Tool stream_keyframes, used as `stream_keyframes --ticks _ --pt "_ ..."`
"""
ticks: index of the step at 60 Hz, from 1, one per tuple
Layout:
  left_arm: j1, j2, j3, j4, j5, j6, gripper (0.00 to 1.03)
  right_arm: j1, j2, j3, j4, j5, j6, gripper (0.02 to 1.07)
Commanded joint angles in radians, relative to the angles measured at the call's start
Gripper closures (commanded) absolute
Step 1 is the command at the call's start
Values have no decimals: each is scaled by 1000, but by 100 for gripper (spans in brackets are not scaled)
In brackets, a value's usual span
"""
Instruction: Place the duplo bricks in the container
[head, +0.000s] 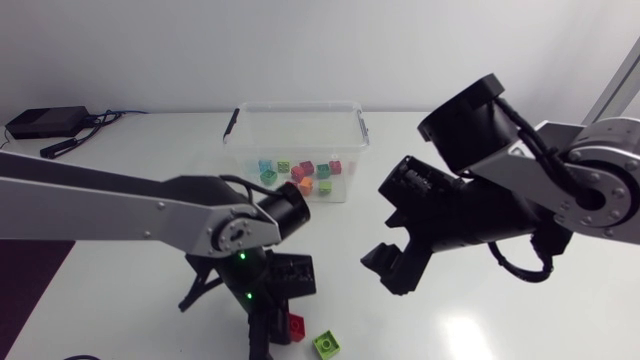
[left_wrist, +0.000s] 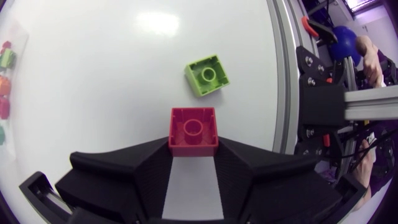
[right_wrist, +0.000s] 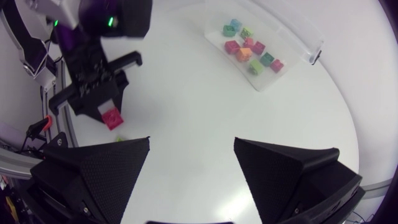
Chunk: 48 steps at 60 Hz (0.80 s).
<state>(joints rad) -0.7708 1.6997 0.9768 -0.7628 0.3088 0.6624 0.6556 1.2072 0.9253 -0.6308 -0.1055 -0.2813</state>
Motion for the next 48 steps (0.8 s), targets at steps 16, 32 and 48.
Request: stream_keyframes --ticks 16,32,48 --pt "189 -121 280 -76 -45 51 70 113 186 41 -129 -11 111 9" --pt "277 -48 385 83 -83 28 70 193 333 73 -124 -10 159 9" --pt "370 146 525 204 -89 -15 69 259 434 110 -125 -7 206 9"
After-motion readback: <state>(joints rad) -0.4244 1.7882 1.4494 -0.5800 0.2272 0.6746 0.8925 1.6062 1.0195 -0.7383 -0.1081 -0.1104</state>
